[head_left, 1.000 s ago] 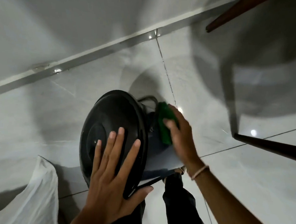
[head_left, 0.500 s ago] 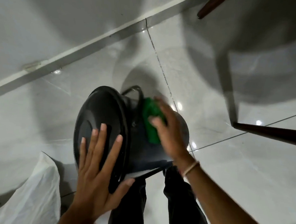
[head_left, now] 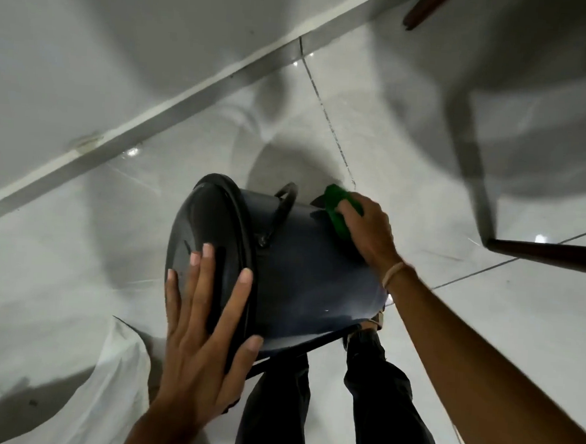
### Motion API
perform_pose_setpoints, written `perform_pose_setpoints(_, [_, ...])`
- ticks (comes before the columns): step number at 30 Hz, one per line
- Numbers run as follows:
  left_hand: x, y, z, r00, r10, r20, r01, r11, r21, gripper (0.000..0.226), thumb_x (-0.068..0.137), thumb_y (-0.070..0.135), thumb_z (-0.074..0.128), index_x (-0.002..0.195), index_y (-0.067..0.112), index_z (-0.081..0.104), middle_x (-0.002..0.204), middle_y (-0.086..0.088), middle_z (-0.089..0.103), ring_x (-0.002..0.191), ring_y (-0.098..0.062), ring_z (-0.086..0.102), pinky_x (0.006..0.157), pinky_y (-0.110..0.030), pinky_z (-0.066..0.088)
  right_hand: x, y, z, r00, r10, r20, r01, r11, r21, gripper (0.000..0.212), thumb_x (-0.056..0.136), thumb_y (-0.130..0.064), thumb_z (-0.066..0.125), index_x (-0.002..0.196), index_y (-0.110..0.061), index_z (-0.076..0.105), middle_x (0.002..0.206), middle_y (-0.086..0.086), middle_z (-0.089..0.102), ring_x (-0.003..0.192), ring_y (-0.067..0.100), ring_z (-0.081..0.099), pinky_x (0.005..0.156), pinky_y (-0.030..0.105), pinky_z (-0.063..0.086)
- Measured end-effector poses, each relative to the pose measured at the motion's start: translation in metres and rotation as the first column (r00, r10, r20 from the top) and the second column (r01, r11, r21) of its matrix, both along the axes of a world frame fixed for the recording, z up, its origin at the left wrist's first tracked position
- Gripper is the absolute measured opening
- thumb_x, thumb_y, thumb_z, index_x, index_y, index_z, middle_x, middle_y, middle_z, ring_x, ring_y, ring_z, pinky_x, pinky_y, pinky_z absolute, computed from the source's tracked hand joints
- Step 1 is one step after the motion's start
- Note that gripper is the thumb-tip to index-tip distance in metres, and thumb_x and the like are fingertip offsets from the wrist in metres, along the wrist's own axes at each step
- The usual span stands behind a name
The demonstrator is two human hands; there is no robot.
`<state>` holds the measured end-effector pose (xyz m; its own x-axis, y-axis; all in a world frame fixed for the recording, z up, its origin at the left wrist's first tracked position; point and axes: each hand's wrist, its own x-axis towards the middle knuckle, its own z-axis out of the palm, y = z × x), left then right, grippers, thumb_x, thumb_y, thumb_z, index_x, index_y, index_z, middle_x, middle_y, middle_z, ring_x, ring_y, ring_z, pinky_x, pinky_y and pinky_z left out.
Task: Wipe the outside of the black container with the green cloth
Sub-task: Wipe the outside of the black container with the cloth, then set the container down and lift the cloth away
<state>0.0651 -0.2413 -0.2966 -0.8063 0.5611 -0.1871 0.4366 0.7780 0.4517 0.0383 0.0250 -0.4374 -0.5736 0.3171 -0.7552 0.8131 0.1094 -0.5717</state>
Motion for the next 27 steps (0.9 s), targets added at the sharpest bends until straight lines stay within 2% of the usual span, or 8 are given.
perform_pose_setpoints(2, [0.002, 0.014, 0.004, 1.000, 0.001, -0.027, -0.002, 1.000, -0.030, 0.061, 0.111, 0.051, 0.027, 0.169, 0.034, 0.015, 0.177, -0.021, 0.013, 0.170, -0.030, 0.001, 0.128, -0.074, 0.019, 0.024, -0.020, 0.042, 0.980, -0.084, -0.180, 0.077, 0.996, -0.047, 0.056, 0.088, -0.041, 0.062, 0.141, -0.023, 0.060, 0.136, -0.008, 0.062, 0.123, 0.010, 0.061, 0.097, 0.018, 0.048])
perform_pose_setpoints(5, [0.011, 0.048, 0.009, 0.996, -0.041, -0.082, 0.035, 0.997, -0.071, 0.053, 0.111, 0.051, 0.029, 0.162, 0.037, 0.030, 0.171, -0.024, 0.026, 0.170, -0.027, 0.005, 0.130, -0.070, 0.019, 0.085, -0.049, 0.095, 0.921, -0.249, -0.300, 0.240, 0.968, -0.068, 0.062, 0.089, -0.039, 0.068, 0.148, -0.032, 0.051, 0.157, -0.006, 0.053, 0.148, 0.016, 0.049, 0.119, 0.035, 0.042])
perform_pose_setpoints(10, [0.034, 0.117, 0.017, 0.994, -0.089, -0.057, 0.085, 0.995, -0.056, 0.031, 0.106, 0.040, 0.043, 0.132, 0.043, 0.060, 0.165, -0.022, 0.037, 0.163, -0.034, 0.023, 0.125, -0.070, 0.029, 0.123, -0.029, 0.125, 0.707, -0.697, -0.120, 0.664, 0.712, -0.227, 0.043, 0.096, 0.006, 0.050, 0.121, -0.021, 0.073, 0.102, -0.001, 0.082, 0.091, 0.017, 0.078, 0.067, 0.023, 0.064])
perform_pose_setpoints(13, [0.020, 0.157, 0.019, 0.985, -0.171, -0.004, 0.171, 0.983, -0.065, 0.030, 0.096, 0.036, 0.055, 0.124, 0.036, 0.064, 0.167, -0.026, 0.039, 0.162, -0.039, 0.031, 0.119, -0.074, 0.037, 0.112, 0.023, 0.140, 0.492, -0.867, 0.083, 0.816, 0.425, -0.393, 0.037, 0.094, -0.015, 0.049, 0.125, -0.006, 0.068, 0.100, 0.011, 0.075, 0.083, 0.023, 0.074, 0.064, 0.024, 0.063])
perform_pose_setpoints(18, [-0.041, 0.225, 0.012, 0.894, -0.448, 0.030, 0.449, 0.891, -0.070, 0.036, 0.100, 0.045, 0.047, 0.116, 0.024, 0.072, 0.166, -0.021, 0.046, 0.162, -0.032, 0.035, 0.121, -0.077, 0.030, 0.077, 0.091, 0.187, 0.407, -0.912, 0.061, 0.717, 0.277, -0.640, 0.038, 0.065, -0.042, 0.066, 0.094, -0.020, 0.077, 0.093, 0.003, 0.077, 0.081, 0.020, 0.074, 0.077, 0.031, 0.059])
perform_pose_setpoints(21, [-0.078, 0.257, 0.011, 0.861, -0.488, 0.143, 0.505, 0.853, -0.131, 0.060, 0.099, 0.059, 0.035, 0.136, 0.024, 0.066, 0.165, -0.016, 0.047, 0.164, -0.025, 0.030, 0.128, -0.071, 0.017, 0.059, 0.113, 0.212, 0.344, -0.939, 0.013, 0.677, 0.239, -0.696, 0.045, 0.057, -0.040, 0.075, 0.096, -0.019, 0.078, 0.100, 0.005, 0.076, 0.092, 0.025, 0.070, 0.082, 0.035, 0.058])
perform_pose_setpoints(24, [-0.104, 0.271, 0.011, 0.895, -0.384, 0.227, 0.435, 0.863, -0.257, 0.062, 0.100, 0.060, 0.031, 0.146, 0.026, 0.053, 0.163, -0.009, 0.043, 0.161, -0.024, 0.030, 0.129, -0.068, 0.013, 0.043, 0.117, 0.229, 0.325, -0.945, 0.027, 0.611, 0.188, -0.769, 0.061, 0.058, -0.037, 0.071, 0.114, -0.013, 0.070, 0.118, 0.014, 0.067, 0.095, 0.030, 0.062, 0.085, 0.038, 0.052])
perform_pose_setpoints(27, [-0.116, 0.264, 0.012, 0.967, -0.151, 0.207, 0.213, 0.921, -0.326, 0.059, 0.102, 0.059, 0.026, 0.140, 0.024, 0.056, 0.156, -0.011, 0.045, 0.152, -0.029, 0.040, 0.128, -0.067, 0.020, 0.040, 0.102, 0.244, 0.385, -0.920, 0.080, 0.491, 0.130, -0.861, 0.055, 0.058, -0.038, 0.070, 0.104, -0.010, 0.076, 0.104, 0.015, 0.073, 0.080, 0.031, 0.067, 0.078, 0.037, 0.052])
